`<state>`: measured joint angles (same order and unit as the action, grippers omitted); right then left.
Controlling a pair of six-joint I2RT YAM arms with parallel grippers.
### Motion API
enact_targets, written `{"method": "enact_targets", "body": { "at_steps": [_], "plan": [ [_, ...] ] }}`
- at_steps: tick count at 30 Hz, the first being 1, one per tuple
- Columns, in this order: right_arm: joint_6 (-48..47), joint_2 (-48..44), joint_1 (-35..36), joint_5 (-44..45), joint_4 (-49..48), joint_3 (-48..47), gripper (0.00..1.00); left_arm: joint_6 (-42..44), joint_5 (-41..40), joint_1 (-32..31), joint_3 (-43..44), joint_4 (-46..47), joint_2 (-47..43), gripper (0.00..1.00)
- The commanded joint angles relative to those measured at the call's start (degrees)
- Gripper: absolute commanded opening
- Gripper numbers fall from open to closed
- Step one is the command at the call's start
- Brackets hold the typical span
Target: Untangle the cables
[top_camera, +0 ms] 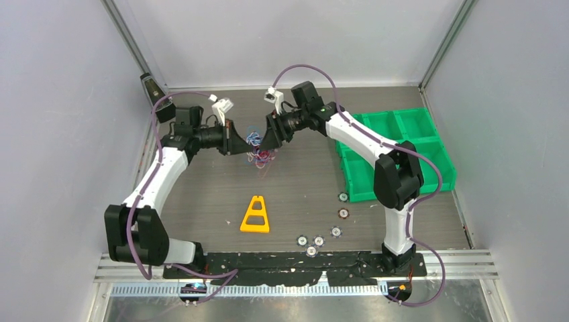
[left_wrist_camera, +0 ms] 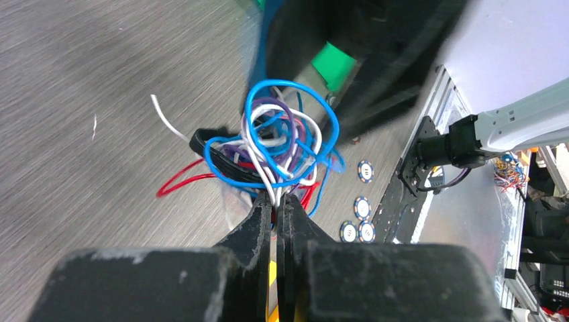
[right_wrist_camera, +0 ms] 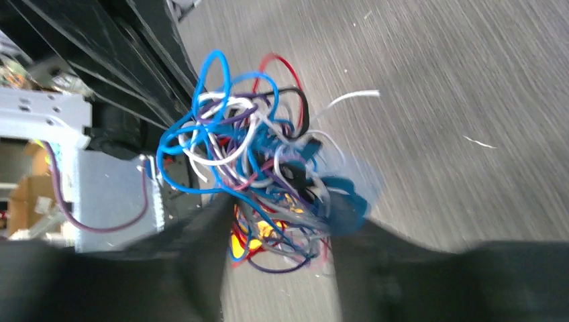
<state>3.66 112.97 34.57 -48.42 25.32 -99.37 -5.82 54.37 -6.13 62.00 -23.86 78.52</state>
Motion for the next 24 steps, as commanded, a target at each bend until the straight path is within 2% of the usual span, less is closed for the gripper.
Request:
{"method": "enact_targets", "body": {
  "at_steps": [1, 2, 3, 5, 8, 13, 17, 24],
  "plan": [
    [-0.8, -2.9, 0.3, -2.7, -2.9, 1.5, 0.4, -4.4, 3.4, -0.7, 1.7, 6.9, -1.5, 0.0],
    [-1.7, -2.9, -0.1, -1.2, -1.0, 1.1, 0.31, -3.6, 3.1, -0.6, 2.1, 5.6, -1.9, 0.0],
    [-2.9, -2.9, -0.3, -0.3, 0.1, 0.8, 0.15, -2.7, 2.9, -0.3, 2.3, 4.3, -2.4, 0.0],
    [-4.9, -2.9, -1.6, 2.7, 3.6, -0.5, 0.07, -1.2, 1.7, 1.0, 2.4, 1.7, -3.6, 0.0],
    [-7.6, -3.7, -5.4, 7.4, 7.3, -1.4, 0.05, 2.1, -3.0, 4.1, 3.1, -4.0, -5.2, 0.0],
    [-8.8, -6.2, -12.1, 13.0, 7.9, -0.8, 0.05, 10.2, -21.5, 10.5, 7.1, -13.1, -6.2, 0.0],
    [-8.7, -6.9, -13.3, 12.8, 7.9, -1.5, 0.05, 16.2, -25.6, 11.8, 9.7, -17.2, -6.4, 0.0],
    [-9.7, -6.6, -13.4, 15.1, 7.7, -2.7, 0.05, 20.0, -31.3, 11.7, 8.3, -18.4, -6.8, 0.0]
  ]
}}
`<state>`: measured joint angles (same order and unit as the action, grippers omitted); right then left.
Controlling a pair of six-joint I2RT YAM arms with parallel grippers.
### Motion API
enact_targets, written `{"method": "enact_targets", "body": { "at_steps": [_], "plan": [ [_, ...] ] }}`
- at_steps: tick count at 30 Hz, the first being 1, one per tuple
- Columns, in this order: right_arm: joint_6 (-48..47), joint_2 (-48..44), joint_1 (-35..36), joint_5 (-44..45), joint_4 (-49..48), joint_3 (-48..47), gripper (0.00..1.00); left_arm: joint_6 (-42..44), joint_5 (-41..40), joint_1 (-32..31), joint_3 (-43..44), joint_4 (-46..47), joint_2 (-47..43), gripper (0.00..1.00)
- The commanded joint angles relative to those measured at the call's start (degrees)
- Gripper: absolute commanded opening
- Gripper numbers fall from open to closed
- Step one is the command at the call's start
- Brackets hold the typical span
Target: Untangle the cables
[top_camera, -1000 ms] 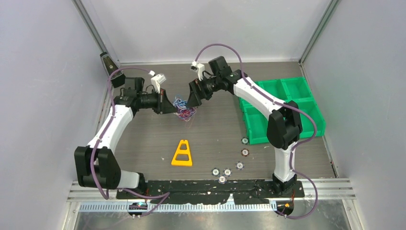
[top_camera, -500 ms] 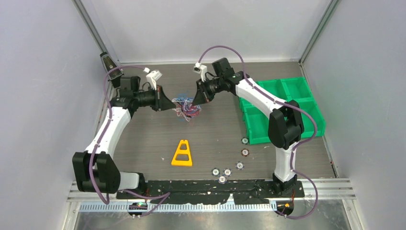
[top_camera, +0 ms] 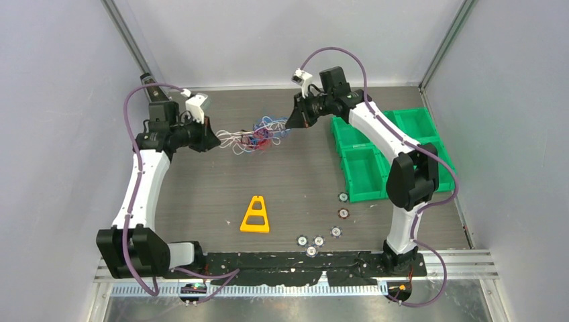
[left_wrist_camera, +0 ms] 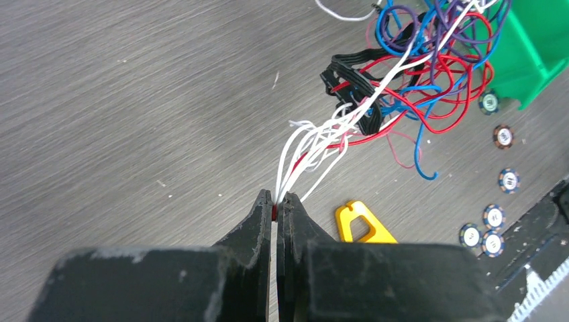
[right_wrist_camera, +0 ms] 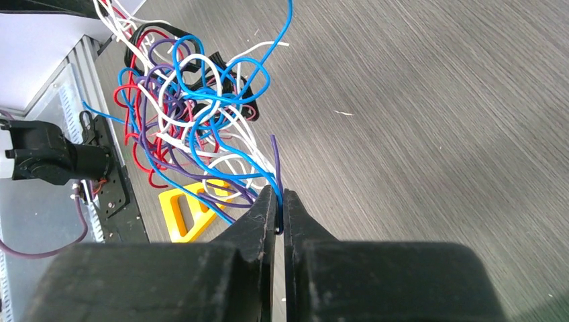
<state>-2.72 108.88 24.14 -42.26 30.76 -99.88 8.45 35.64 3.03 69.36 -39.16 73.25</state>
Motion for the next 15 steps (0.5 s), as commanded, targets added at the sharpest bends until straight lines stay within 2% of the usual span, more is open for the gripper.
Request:
{"method": "enact_targets", "body": {
  "at_steps": [1, 4, 9, 13, 15],
  "plan": [
    [-3.6, -2.5, -3.1, 11.1, 2.2, -2.4, 0.05, 6.2, -14.9, 2.6, 1.1, -3.5, -0.9, 0.0],
    [-4.2, -2.7, -4.7, 14.3, 2.5, -2.4, 0.05, 9.0, -20.4, 5.4, 1.5, -6.6, -0.1, 0.0],
    [-5.4, -3.4, -9.6, 17.6, 4.0, -2.4, 0.05, 13.2, -19.0, 16.7, 1.0, -8.0, 0.5, 0.0],
    [-6.0, -4.1, -10.4, 18.3, 4.1, -2.1, 0.05, 16.1, -19.4, 18.2, 2.1, -8.9, 1.9, 0.0],
    [-5.4, -4.0, -10.5, 17.7, 3.7, -2.3, 0.05, 15.9, -15.4, 18.2, 2.6, -9.7, 2.7, 0.0]
  ]
}}
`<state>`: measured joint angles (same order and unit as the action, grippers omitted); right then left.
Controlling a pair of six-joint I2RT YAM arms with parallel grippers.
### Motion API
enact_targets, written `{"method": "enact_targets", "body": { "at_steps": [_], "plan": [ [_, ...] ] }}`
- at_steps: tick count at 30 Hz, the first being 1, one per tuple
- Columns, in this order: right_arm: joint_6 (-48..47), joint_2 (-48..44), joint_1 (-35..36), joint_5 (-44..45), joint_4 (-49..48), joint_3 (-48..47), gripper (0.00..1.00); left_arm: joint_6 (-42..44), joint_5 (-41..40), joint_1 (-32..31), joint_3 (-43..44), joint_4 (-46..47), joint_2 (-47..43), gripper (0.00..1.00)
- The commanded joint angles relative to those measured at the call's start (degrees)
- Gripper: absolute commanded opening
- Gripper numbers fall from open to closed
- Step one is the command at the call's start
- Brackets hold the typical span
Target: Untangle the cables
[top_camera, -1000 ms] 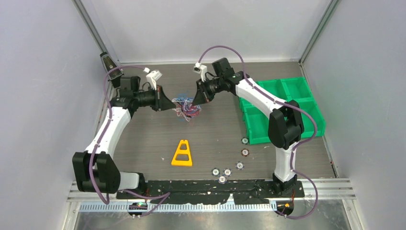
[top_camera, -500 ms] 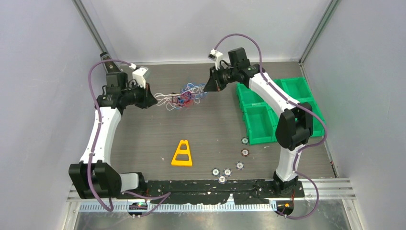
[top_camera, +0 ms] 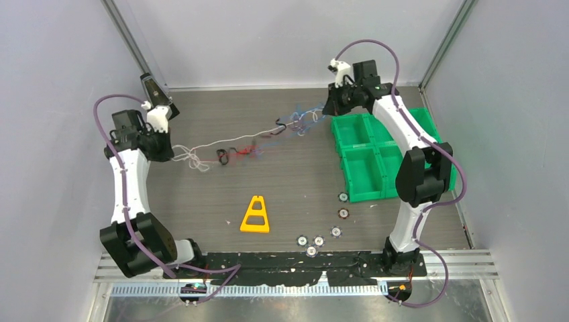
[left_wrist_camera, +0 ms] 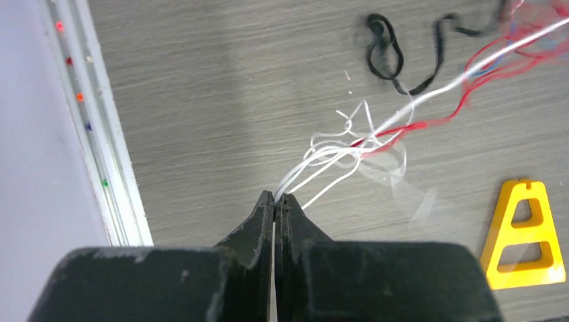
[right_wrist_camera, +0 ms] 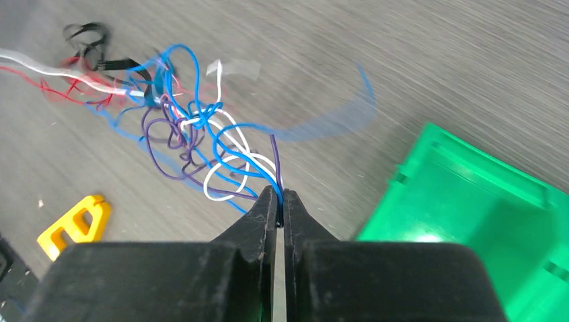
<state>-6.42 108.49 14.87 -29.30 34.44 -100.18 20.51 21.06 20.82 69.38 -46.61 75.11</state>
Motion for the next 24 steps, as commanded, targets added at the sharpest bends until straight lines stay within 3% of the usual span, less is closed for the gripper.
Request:
{"method": "enact_targets", "body": {
  "at_steps": [1, 8, 14, 21, 22, 23, 24],
  "plan": [
    [-0.8, -3.4, -1.1, 4.0, -0.3, -2.4, 0.05, 3.1, 2.0, 0.2, 2.9, -2.8, 1.2, 0.0],
    [2.2, -2.7, 0.4, -1.4, -0.4, -5.7, 0.05, -2.0, 12.7, -5.0, 5.6, -3.5, -0.1, 0.0],
    [6.0, -4.4, 4.1, -8.5, -1.2, -11.3, 0.05, -7.2, 22.2, -11.7, 13.1, -3.2, -3.1, 0.0],
    [11.0, -6.3, 10.2, -12.1, -6.3, -12.4, 0.05, -16.1, 23.8, -17.0, 9.5, 7.0, -4.0, 0.01],
    [9.2, -6.0, 11.1, -10.7, -6.6, -11.1, 0.07, -16.2, 22.2, -17.4, 8.1, 7.5, -3.0, 0.16],
    [8.0, -4.5, 11.9, -8.1, -6.4, -10.5, 0.23, -16.6, 18.4, -17.8, 6.6, 7.8, -1.8, 0.45],
    [4.7, -3.3, 12.1, -6.6, -4.6, -10.3, 0.34, -17.4, 12.5, -17.8, 4.6, 8.2, -0.5, 0.63]
  ]
}}
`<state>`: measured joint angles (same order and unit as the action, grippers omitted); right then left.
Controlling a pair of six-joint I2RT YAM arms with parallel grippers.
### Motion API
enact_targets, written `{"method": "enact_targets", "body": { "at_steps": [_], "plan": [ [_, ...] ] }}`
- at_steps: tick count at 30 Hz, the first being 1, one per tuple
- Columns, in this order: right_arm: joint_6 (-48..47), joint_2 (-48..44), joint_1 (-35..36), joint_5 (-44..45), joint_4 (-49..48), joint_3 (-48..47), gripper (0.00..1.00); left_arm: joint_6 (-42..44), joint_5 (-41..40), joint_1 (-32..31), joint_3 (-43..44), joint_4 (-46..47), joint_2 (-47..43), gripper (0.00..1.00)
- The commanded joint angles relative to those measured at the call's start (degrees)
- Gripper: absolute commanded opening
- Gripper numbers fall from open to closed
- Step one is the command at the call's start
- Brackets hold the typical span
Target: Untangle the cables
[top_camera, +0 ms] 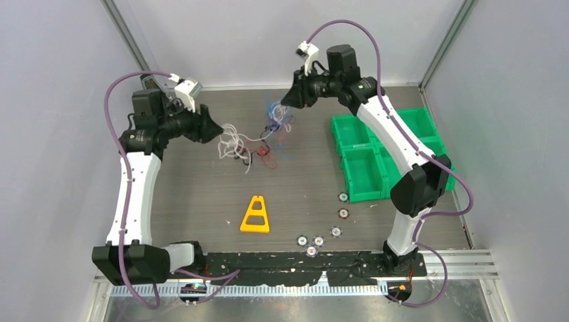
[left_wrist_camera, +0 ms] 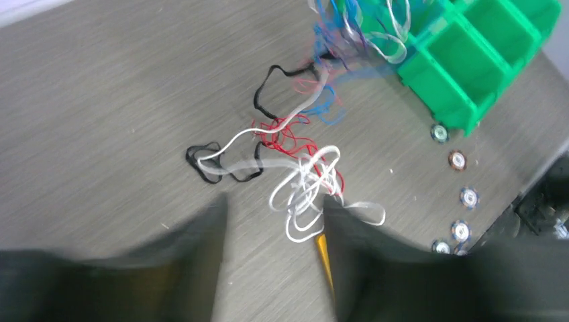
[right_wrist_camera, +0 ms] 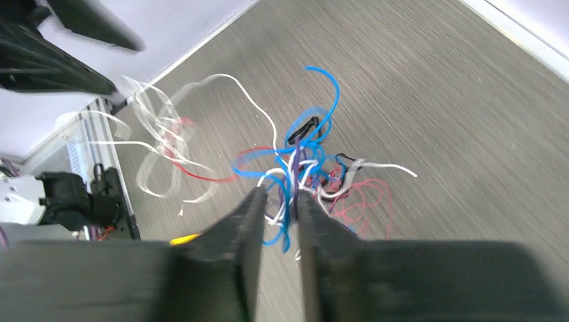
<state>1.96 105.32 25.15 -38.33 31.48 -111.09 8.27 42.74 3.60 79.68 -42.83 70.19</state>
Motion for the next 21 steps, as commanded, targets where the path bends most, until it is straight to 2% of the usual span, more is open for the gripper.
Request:
{"method": "enact_targets", "body": {
  "at_steps": [1, 2, 4, 6, 8, 10, 14, 18, 21],
  "plan": [
    [-5.0, 3.2, 1.4, 5.5, 0.5, -0.2, 0.49, -5.4, -14.8, 0.0, -6.5, 3.9, 6.1, 0.74],
    [-7.5, 5.0, 1.1, 6.6, 6.1, -3.0, 0.55, -5.3, -17.2, 1.2, -6.3, 2.2, 7.8, 0.79],
    [-10.8, 9.4, -0.5, 9.4, 14.0, -6.5, 0.69, -5.1, -14.0, 5.8, -5.4, -2.5, 10.6, 0.82],
    [-12.4, 8.7, -1.6, 11.5, 14.9, -2.8, 0.79, -5.1, -9.3, 8.0, -6.7, -2.6, 10.7, 0.85],
    [-12.6, 5.3, -2.2, 11.7, 12.2, 3.5, 0.87, -4.1, -5.0, 7.5, -9.1, 0.4, 9.8, 0.89],
    [-11.3, 4.4, -2.3, 9.5, 9.4, 8.1, 0.88, -4.1, -2.1, 5.3, -11.1, 4.6, 9.6, 0.89],
    [-6.8, 8.6, -2.3, 4.1, 7.6, 9.6, 0.82, -4.7, -7.4, -2.0, -8.6, 6.4, 16.4, 0.87],
    [-4.0, 12.3, -1.6, -1.5, 5.0, 9.7, 0.74, -7.4, -0.6, -7.3, -2.9, 3.3, 26.0, 0.75],
    [-1.3, 13.5, -0.6, -5.6, 1.6, 12.2, 0.73, -7.9, 0.0, -11.5, -3.6, 6.0, 29.0, 0.71]
  ]
}}
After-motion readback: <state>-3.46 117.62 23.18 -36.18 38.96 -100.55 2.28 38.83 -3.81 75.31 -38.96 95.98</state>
